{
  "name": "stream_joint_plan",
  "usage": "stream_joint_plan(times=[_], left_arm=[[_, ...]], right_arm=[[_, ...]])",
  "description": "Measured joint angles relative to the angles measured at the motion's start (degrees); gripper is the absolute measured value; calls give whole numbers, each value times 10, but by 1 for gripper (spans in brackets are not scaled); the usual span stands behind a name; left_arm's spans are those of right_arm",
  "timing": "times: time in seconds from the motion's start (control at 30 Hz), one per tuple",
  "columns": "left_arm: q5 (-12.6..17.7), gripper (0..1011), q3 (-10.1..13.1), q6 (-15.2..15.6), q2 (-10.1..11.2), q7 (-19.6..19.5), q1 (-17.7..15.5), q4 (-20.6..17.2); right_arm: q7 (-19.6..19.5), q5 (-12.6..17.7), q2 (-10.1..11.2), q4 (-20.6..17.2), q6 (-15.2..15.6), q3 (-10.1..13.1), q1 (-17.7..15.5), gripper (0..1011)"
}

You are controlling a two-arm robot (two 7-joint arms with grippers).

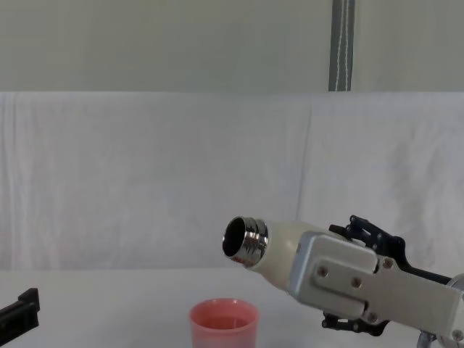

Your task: Grasp the thermos with one hand and pour water into the cup lid.

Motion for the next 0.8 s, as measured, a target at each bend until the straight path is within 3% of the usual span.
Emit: stream_joint_plan(times=[0.8], left_arm=[[0,1001,0,0,0,0,0,0]], right_arm=[[-17,-75,6,12,34,-26,17,950]])
